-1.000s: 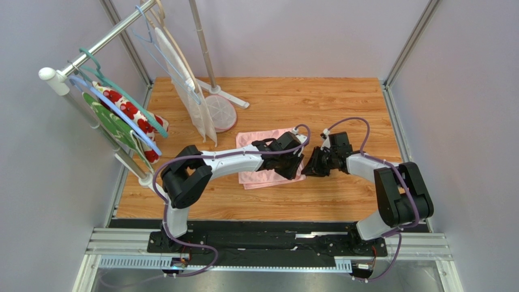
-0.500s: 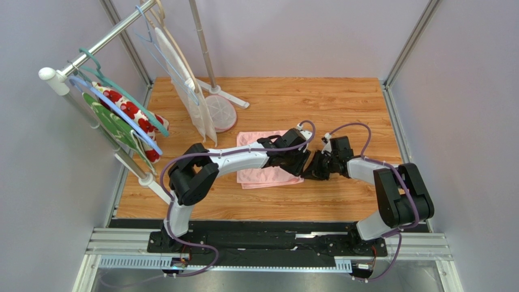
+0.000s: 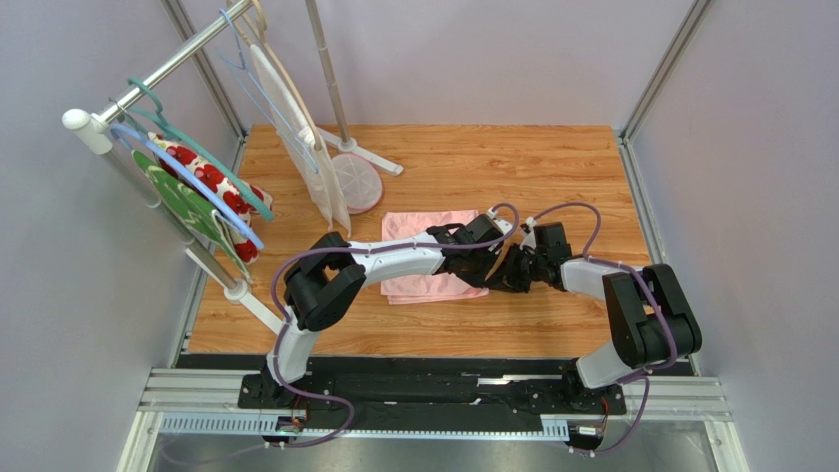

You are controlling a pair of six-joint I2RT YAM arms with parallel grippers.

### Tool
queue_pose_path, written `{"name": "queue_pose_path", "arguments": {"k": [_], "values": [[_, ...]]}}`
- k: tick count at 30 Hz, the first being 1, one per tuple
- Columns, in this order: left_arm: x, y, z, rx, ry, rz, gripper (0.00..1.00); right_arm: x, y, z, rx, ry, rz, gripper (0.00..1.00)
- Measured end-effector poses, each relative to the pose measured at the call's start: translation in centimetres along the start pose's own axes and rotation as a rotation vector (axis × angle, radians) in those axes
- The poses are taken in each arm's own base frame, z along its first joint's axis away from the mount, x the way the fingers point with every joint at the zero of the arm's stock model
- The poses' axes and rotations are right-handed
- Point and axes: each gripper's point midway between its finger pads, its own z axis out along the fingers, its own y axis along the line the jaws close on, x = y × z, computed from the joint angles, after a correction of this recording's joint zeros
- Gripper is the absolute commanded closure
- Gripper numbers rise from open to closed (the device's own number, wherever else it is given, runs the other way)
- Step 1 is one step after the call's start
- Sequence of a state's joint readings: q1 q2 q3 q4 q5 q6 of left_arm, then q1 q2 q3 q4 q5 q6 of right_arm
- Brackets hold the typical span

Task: Fold the napkin into a case and place the utensils inside
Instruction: Turn over the upper triangle folded napkin at the center of the board.

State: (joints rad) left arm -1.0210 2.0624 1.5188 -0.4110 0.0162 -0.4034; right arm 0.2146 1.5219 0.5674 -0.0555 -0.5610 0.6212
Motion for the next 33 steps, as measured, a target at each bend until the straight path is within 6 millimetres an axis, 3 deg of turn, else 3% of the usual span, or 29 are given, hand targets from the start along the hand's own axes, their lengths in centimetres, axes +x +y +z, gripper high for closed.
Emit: {"name": "queue_pose_path", "arguments": {"k": [21, 23, 27, 33], "values": [[-0.8, -2.0, -0.1, 0.079, 0.010, -0.073, 1.00, 0.8, 0.2, 0.2, -0.048, -0.002, 0.061, 0.93], [-0.7, -1.9, 0.0, 0.077, 0.013, -0.074, 0.95, 0.9, 0.2, 0.2, -0.050, -0.001, 0.064, 0.91], [-0.4, -1.5, 0.2, 0.059, 0.015, -0.078, 0.73, 0.9, 0.1, 0.1, -0.041, -0.004, 0.061, 0.81], [0.7, -0.4, -1.2, 0.018, 0.030, -0.078, 0.61, 1.3, 0.0, -0.7, -0.012, 0.004, 0.037, 0.62]]}}
